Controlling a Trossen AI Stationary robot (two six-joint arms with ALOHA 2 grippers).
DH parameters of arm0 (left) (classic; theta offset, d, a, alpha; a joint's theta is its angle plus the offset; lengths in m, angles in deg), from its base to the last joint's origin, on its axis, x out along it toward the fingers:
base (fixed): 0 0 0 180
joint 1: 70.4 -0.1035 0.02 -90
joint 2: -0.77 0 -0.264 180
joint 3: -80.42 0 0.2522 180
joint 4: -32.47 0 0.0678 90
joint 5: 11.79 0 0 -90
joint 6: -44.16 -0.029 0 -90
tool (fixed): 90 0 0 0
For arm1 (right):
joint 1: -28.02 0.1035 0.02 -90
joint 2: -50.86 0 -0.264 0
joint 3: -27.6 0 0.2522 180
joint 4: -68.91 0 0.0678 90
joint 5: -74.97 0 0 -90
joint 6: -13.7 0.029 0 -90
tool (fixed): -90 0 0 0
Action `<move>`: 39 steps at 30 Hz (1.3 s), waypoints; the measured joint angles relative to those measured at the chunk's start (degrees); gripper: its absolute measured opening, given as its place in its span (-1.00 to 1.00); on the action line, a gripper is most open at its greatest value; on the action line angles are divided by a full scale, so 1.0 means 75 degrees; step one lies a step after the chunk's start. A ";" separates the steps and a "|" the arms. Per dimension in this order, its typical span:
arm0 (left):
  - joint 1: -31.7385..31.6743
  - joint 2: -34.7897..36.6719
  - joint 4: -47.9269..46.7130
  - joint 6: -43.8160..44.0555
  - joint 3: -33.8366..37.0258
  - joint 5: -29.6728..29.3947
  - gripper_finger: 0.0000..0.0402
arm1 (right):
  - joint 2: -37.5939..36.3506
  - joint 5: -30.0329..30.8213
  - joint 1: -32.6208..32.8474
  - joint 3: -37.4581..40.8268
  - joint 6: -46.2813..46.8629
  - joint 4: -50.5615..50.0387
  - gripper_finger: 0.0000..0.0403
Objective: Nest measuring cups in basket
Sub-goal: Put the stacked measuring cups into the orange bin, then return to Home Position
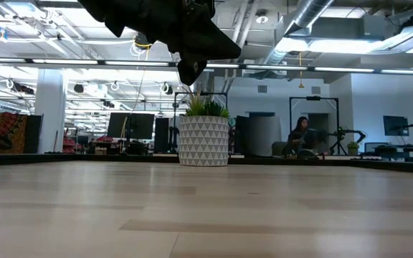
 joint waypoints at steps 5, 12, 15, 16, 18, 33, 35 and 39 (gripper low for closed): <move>0.0001 0.0003 0.0000 0.0008 0.0000 0.0009 -1.00 | 0.0000 -0.0001 -0.0373 -0.0003 -0.0473 0.0048 -0.95; 0.0013 0.0003 -0.0003 0.0110 0.0000 0.0236 -1.00 | -0.0042 -0.0034 -0.0357 -0.0003 -0.0428 0.0168 -0.95; -0.0041 0.0031 0.0009 0.0109 0.0000 0.0410 -1.00 | -0.0246 0.0096 -0.0255 -0.0058 -0.0208 0.0229 -0.94; -0.0088 0.0080 0.0019 0.0116 0.0000 0.0495 -1.00 | -0.0315 0.0265 -0.0205 -0.0116 -0.0132 0.0172 -0.94; -0.0240 0.0211 0.0253 0.0144 -0.0003 0.0658 -1.00 | -0.0492 0.0820 -0.0102 -0.0240 0.0016 0.0038 -0.92; -0.1484 0.2314 -0.0372 -0.0883 -0.0012 0.0829 -1.00 | -0.1061 0.4049 -0.2281 -0.0358 -0.5220 0.3698 -0.95; -0.1653 0.2755 -0.0761 -0.1115 -0.0011 0.0761 -1.00 | -0.1061 0.3917 -0.2754 -0.0358 -0.6667 0.5304 -0.96; -0.1783 0.3713 -0.1308 -0.1428 0.0299 0.0656 -1.00 | -0.1003 0.3043 -0.3576 -0.0364 -0.9091 0.7835 -0.98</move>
